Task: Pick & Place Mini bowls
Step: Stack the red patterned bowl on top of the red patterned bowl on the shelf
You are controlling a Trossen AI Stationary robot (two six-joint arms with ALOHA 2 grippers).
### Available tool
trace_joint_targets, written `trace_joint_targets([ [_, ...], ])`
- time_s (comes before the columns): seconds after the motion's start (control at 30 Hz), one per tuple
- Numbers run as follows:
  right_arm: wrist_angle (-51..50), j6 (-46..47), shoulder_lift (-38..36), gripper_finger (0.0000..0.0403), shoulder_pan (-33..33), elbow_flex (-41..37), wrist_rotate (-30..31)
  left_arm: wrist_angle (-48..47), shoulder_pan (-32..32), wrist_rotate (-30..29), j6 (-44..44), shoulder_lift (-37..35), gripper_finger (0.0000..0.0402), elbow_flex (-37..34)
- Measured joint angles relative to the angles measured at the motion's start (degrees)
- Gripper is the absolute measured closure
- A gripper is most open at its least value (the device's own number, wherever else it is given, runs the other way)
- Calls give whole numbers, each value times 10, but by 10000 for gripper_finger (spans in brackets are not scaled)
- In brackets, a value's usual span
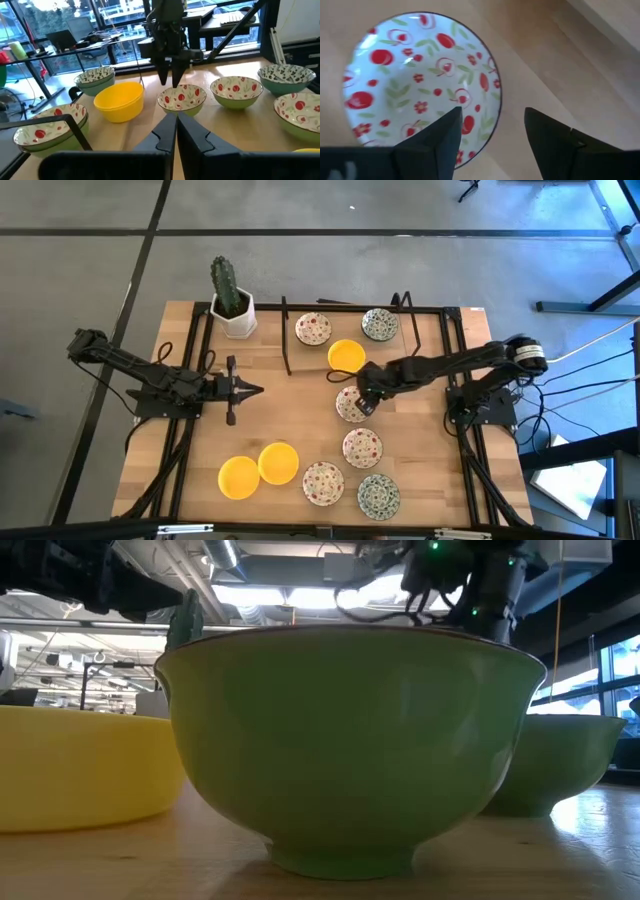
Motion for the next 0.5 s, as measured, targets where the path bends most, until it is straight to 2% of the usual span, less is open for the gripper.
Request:
trace_joint_targets([
  [0.5, -1, -21, 68, 188, -10, 0, 0, -5, 0, 33, -8, 0, 389, 0],
])
